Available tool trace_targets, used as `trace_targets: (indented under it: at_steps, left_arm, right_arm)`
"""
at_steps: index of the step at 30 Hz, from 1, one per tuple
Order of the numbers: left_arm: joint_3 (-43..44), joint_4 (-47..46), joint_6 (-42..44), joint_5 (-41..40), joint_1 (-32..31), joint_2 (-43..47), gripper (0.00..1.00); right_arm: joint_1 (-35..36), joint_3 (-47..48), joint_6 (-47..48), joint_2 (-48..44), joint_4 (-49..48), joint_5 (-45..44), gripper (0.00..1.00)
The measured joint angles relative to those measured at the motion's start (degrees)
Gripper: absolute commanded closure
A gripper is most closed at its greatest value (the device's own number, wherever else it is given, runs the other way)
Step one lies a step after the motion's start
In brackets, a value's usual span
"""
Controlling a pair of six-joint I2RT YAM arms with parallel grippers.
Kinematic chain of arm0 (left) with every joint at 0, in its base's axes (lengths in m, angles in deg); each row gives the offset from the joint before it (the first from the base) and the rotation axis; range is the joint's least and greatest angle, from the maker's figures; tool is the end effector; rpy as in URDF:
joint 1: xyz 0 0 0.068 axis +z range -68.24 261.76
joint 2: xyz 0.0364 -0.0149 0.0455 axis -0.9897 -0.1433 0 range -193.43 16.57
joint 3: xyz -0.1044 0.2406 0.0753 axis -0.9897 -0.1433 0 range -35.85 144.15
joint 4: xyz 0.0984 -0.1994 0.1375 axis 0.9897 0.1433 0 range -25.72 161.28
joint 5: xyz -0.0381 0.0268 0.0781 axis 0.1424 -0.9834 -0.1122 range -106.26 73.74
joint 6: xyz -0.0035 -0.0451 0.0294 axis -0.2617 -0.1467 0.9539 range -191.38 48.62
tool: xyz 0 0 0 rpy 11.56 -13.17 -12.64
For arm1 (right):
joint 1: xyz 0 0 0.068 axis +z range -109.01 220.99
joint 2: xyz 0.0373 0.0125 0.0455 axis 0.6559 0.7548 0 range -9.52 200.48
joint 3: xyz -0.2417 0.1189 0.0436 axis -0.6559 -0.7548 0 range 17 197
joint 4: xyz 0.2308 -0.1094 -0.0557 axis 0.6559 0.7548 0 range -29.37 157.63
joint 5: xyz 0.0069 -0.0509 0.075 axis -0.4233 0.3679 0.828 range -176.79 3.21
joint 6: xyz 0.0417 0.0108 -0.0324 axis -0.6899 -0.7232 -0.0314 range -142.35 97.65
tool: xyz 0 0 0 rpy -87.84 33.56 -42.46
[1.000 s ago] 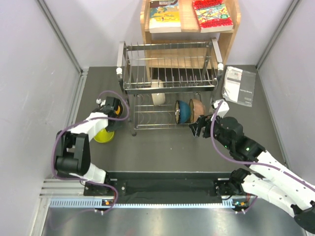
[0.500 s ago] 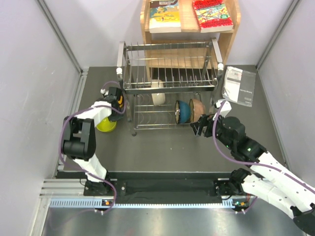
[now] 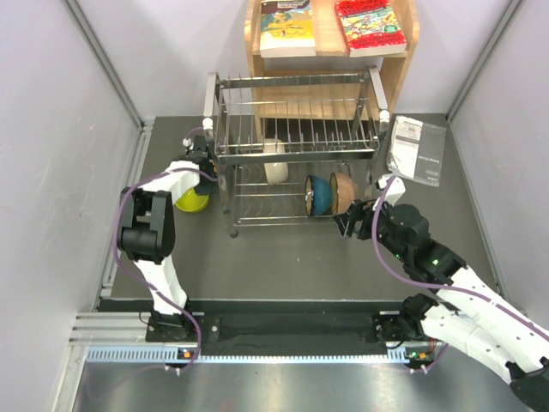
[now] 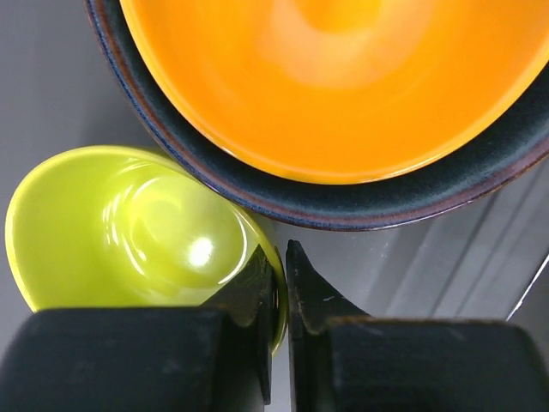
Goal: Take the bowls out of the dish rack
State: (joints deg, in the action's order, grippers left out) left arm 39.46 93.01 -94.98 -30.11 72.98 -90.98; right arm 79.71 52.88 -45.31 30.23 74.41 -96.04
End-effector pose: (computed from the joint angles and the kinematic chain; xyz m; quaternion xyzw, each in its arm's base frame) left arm 0.3882 -0.0513 0.1904 -0.1539 0.9491 0.0427 0.2715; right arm 0.1357 0.1014 0.2925 -0.0632 0.8035 0.2457 0.5385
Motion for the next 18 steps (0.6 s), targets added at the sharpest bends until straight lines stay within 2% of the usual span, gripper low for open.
trace_targets:
  at_steps: [1, 4, 11, 13, 15, 18]
  left_arm:
    - [0.0, 0.0, 0.0, 0.1, 0.0, 0.0, 0.77]
    - [-0.7, -0.9, -0.2, 1.3, 0.1, 0.0, 0.65]
    - [-5.0, -3.4, -0.7, 3.5, 0.0, 1.6, 0.62]
    - [-5.8, -3.4, -0.9, 3.9, 0.0, 2.6, 0.58]
    - [-7.0, -3.5, -1.3, 3.8, 0.0, 4.5, 0.51]
    - [-9.3, -3.6, -1.8, 3.2, 0.0, 9.9, 0.49]
  right_arm:
    - [0.0, -0.2, 0.0, 0.0, -0.1, 0.0, 0.22]
    - [0.0, -0.6, 0.0, -0.1, 0.2, 0.2, 0.22]
    - [0.0, -0.6, 0.0, -1.1, 0.7, 0.4, 0.21]
    - [0.0, -0.6, -0.1, -1.2, 0.7, 0.4, 0.22]
    - [0.0, -0.6, -0.2, -1.2, 0.8, 0.4, 0.21]
    - [0.0, -0.6, -0.2, -1.4, 0.9, 0.5, 0.22]
